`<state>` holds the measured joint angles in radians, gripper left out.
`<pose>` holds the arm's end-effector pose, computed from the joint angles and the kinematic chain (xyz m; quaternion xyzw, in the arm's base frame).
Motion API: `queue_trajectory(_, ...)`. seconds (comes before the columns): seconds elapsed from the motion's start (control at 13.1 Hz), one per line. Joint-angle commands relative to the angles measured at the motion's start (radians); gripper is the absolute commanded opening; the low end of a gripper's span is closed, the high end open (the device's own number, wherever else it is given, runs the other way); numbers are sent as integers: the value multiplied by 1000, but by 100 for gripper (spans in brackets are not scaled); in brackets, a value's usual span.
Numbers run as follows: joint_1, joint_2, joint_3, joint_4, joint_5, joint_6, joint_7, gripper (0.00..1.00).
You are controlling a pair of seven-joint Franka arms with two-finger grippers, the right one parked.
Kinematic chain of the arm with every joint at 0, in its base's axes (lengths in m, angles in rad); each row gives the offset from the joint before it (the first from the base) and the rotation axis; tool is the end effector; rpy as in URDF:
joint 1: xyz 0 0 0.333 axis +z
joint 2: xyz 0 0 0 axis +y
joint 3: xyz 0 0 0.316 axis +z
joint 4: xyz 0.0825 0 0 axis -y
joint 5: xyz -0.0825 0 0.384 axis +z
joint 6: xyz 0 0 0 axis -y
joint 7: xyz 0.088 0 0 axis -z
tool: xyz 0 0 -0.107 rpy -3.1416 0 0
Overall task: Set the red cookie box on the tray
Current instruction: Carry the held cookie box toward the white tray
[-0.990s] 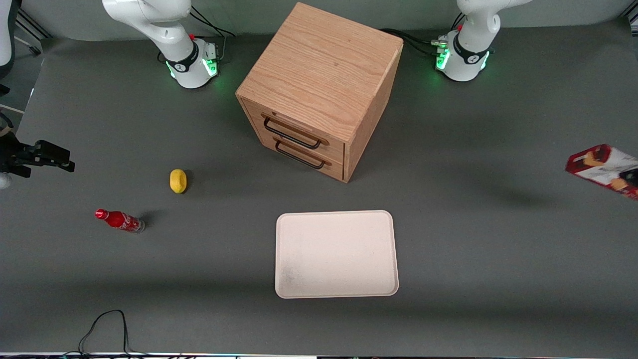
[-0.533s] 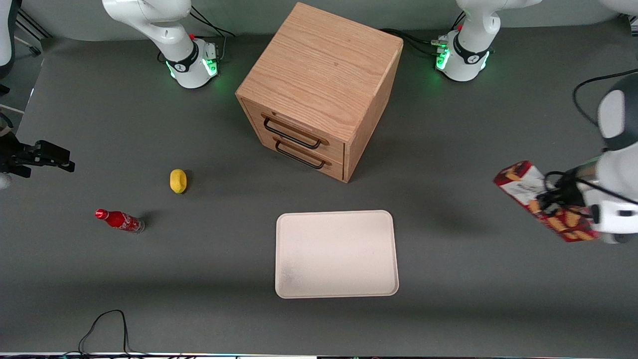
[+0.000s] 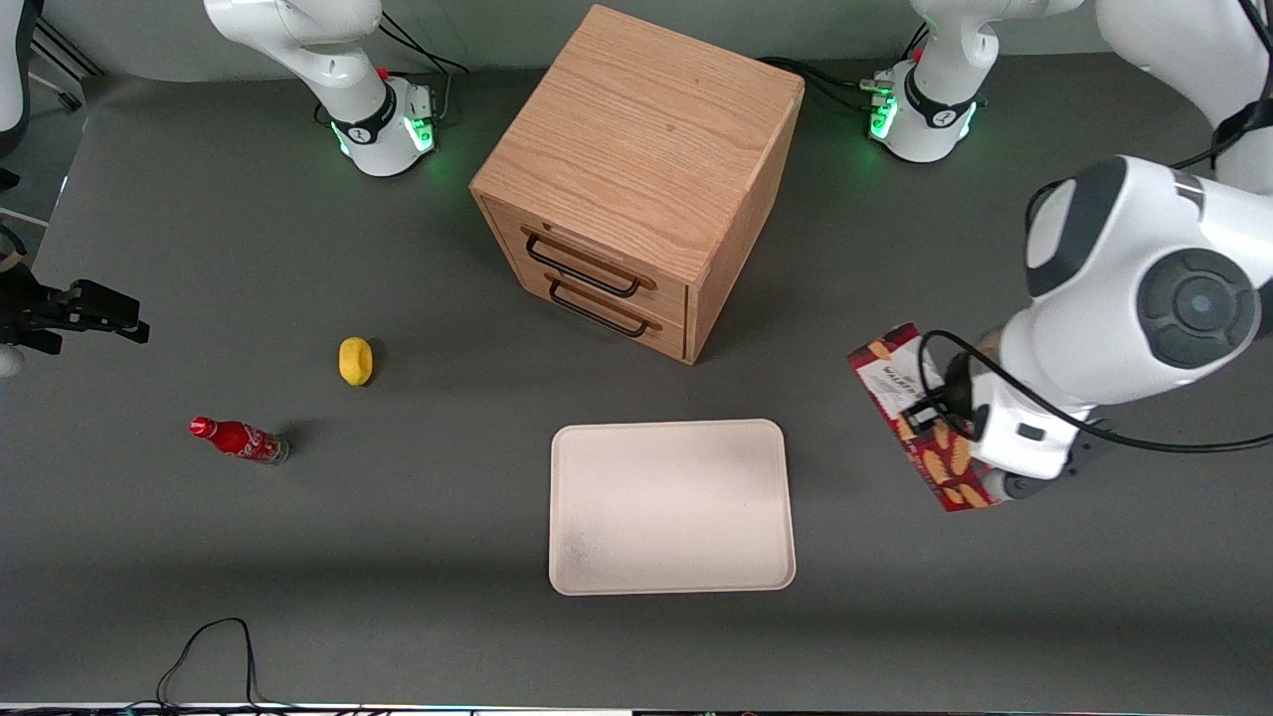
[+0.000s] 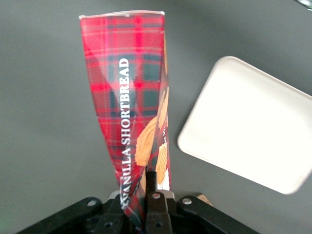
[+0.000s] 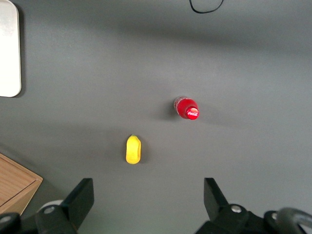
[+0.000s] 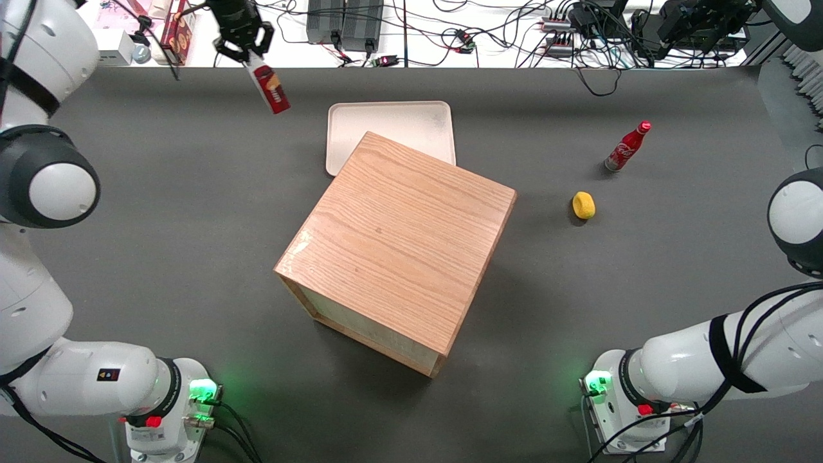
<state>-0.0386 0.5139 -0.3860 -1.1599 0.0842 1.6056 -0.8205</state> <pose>0.6594 -0.2159 0.5153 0.9751 0.2150 -0.0434 0.0321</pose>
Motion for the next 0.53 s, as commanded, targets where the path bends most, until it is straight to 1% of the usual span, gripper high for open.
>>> queue_trajectory(0.0, -107, 63, 15, 95, 26, 19, 64, 0)
queue_trajectory(0.23, -145, 90, 9, 112, 28, 25, 211, 0)
queue_trajectory(0.46, -190, 144, 12, 166, 29, 27, 270, 0)
